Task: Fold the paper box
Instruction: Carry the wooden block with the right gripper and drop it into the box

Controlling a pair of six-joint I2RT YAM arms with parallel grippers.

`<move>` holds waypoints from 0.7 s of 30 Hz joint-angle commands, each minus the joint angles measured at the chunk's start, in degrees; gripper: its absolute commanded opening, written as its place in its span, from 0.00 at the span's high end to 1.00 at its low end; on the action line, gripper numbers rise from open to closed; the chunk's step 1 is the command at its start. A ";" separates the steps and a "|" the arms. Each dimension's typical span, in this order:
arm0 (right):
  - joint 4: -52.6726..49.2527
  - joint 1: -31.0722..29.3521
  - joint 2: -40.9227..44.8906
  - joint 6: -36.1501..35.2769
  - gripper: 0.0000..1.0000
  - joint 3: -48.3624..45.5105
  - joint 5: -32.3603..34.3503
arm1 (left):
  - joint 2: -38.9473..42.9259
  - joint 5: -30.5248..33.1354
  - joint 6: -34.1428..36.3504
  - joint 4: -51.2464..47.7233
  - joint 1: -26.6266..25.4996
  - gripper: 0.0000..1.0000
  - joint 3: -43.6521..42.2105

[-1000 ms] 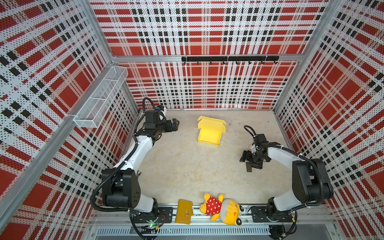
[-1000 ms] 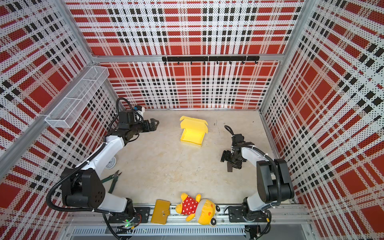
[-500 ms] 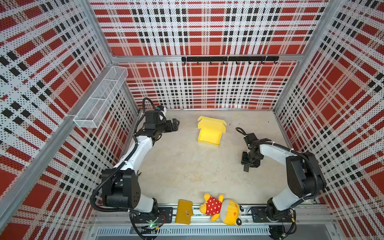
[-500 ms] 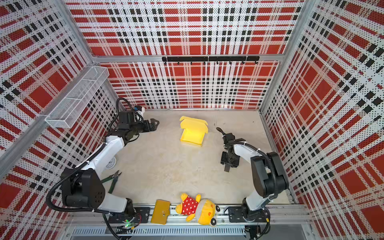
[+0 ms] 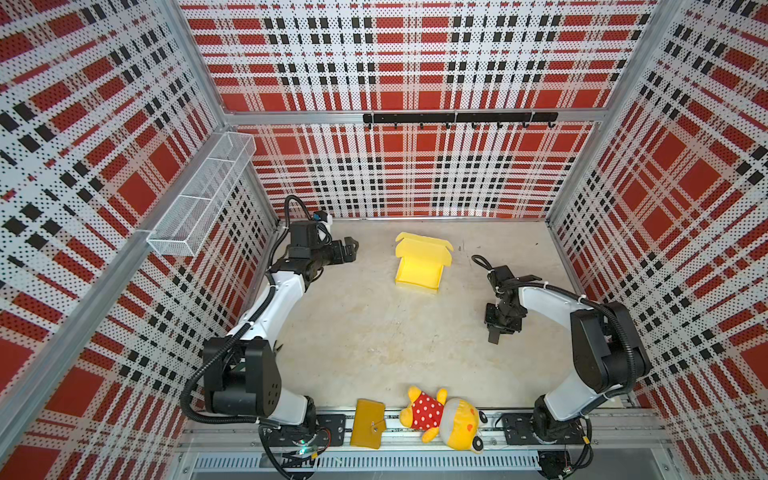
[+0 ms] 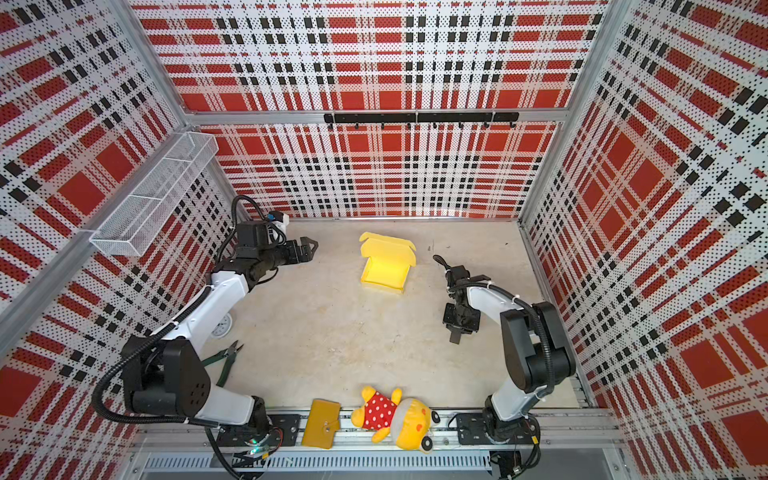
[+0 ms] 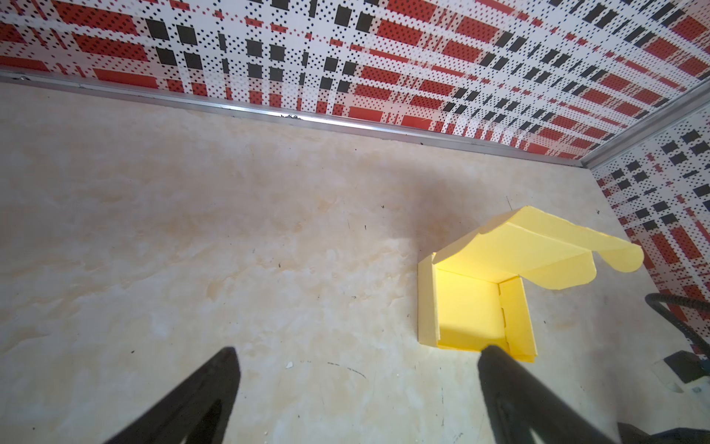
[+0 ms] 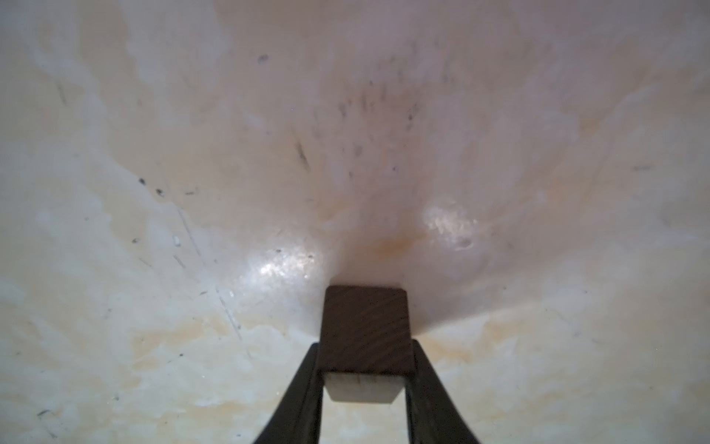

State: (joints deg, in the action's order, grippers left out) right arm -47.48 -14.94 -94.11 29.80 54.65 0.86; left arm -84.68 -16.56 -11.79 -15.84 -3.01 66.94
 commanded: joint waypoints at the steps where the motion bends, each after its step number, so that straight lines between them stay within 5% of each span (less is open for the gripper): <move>1: -1.16 -0.27 1.54 -0.10 0.70 1.33 1.23 | 2.14 -0.50 -0.93 0.81 0.77 0.01 0.04; 21: -5.26 -7.03 5.22 0.30 0.82 11.36 3.62 | 2.34 -1.37 -1.74 1.05 2.36 0.01 -0.07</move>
State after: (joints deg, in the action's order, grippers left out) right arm -51.40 -20.56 -91.59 29.82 63.77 2.59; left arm -83.33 -16.88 -12.38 -15.84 -1.04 66.87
